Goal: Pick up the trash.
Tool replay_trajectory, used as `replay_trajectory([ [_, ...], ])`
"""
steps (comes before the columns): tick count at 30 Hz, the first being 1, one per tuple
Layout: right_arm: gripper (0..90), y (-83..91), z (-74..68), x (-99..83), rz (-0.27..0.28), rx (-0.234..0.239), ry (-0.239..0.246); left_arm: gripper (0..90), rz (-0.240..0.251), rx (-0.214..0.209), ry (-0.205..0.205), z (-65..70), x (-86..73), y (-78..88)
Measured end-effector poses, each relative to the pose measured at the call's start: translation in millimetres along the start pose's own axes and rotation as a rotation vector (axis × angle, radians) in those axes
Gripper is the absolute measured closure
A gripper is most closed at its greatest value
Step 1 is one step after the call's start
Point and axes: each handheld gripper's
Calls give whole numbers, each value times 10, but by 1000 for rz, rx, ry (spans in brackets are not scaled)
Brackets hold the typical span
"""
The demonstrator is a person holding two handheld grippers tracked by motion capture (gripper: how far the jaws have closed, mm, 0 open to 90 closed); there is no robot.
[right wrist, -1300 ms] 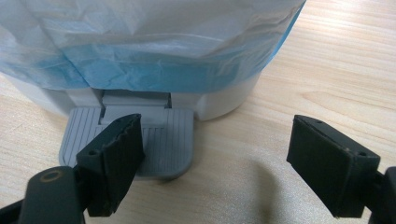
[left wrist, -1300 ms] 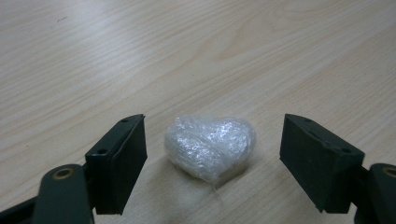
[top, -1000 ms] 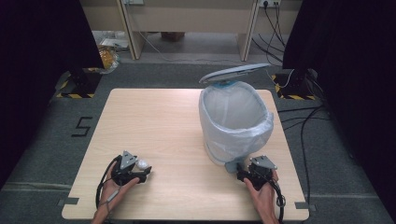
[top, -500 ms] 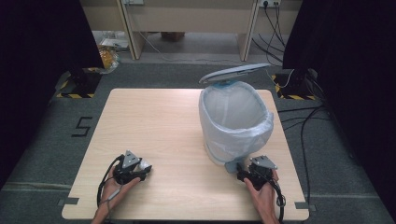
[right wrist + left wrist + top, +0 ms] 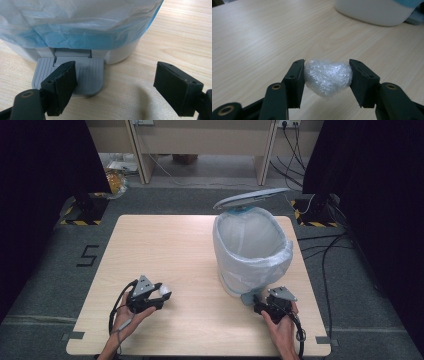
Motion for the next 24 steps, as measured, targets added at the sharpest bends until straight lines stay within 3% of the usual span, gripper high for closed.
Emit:
replay_trajectory([
  [4,184,2,-1,1,-2,0,-1,477,35,-44,-4,56,213,-31],
  [12,184,2,3,1,-3,4,-1,477,77,-82,-13,114,465,-104],
  [24,184,-2,8,0,-2,7,-3,477,161,-149,-9,154,995,-234],
])
Point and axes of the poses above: each handheld gripper's, and its own axes: y roughly backward along the jaws, x roughly out of its top, z roughly to its right, and after that the axes turned 10 degrees about z, right-handed
